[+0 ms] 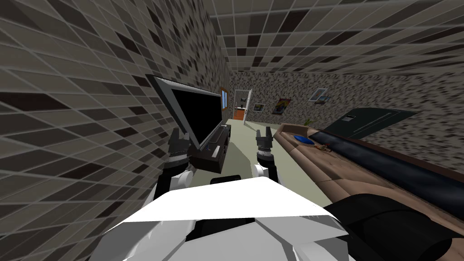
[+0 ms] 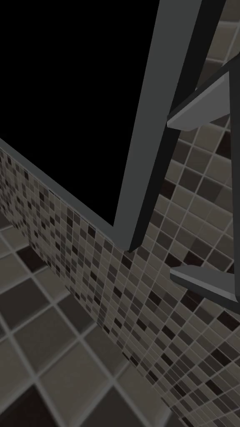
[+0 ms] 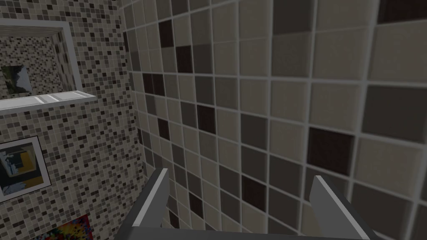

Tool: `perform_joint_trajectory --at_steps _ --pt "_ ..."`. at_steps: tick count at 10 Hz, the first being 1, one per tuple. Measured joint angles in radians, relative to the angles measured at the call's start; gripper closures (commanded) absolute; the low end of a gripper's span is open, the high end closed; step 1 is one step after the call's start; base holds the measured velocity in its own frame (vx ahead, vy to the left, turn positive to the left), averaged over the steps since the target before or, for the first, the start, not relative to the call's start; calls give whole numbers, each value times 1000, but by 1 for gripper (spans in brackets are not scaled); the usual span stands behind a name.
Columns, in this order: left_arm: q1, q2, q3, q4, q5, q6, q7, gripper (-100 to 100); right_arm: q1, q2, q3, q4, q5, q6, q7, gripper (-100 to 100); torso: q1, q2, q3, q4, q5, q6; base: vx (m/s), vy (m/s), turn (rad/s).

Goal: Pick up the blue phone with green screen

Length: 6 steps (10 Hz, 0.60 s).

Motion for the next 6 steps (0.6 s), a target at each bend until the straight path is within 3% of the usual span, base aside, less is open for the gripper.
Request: perform_joint_trajectory --at_steps 3,6 --pt "-23 67 24 37 20 63 -26 -100 0 0 0 0 0 0 0 0 -6 -1 0 0 -1 0 15 -106 -45" --pt "-37 117 63 61 54 162 -61 -100 0 0 0 0 0 0 0 0 -8 -2 -1 0 -2 0 23 -115 -44"
